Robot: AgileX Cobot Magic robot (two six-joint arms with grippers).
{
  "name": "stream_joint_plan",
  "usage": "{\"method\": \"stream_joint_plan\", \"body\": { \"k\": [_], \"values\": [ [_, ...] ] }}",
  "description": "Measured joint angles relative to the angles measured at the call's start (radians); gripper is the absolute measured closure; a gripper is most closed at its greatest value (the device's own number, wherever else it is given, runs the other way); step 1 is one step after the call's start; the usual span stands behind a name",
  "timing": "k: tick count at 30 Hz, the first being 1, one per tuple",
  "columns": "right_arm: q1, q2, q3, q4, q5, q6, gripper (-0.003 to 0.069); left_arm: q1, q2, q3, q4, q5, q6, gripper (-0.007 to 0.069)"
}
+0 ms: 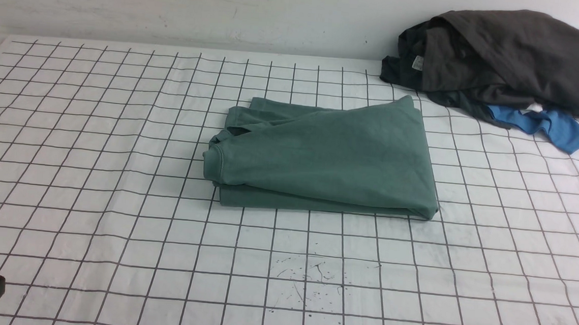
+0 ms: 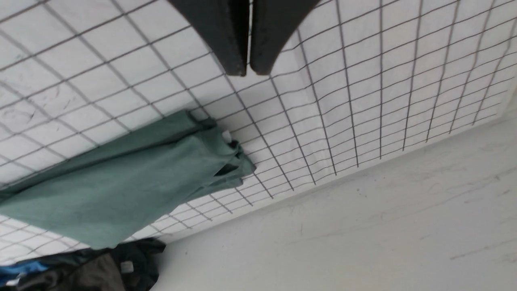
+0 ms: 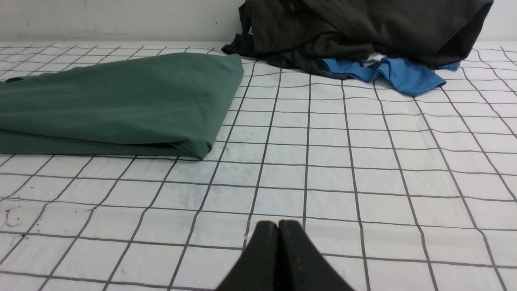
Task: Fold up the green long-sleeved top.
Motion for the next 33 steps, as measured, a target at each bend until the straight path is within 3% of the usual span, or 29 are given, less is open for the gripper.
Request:
{"method": "stream_joint_plan", "body": {
  "k": [3, 7, 8, 14, 33],
  "values": [
    [0.0, 0.0, 0.0, 0.0, 0.001, 0.0, 0.0673, 0.001, -0.026, 0.06, 0.108, -0.044, -0.058, 0.0631],
    [0.0, 0.0, 0.0, 0.0, 0.002, 0.0, 0.0673, 0.013, -0.03, 0.163, 0.212, -0.152, -0.277, 0.0631],
    [0.0, 0.0, 0.0, 0.0, 0.002, 0.0, 0.0673, 0.014, -0.03, 0.172, 0.237, -0.15, -0.343, 0.0631],
    [0.0, 0.0, 0.0, 0.0, 0.003, 0.0, 0.0673, 0.023, -0.03, 0.176, 0.274, -0.03, -0.476, 0.0631],
    [0.0, 0.0, 0.0, 0.0, 0.003, 0.0, 0.0673, 0.023, -0.03, 0.176, 0.274, -0.014, -0.501, 0.0631]
  ]
}}
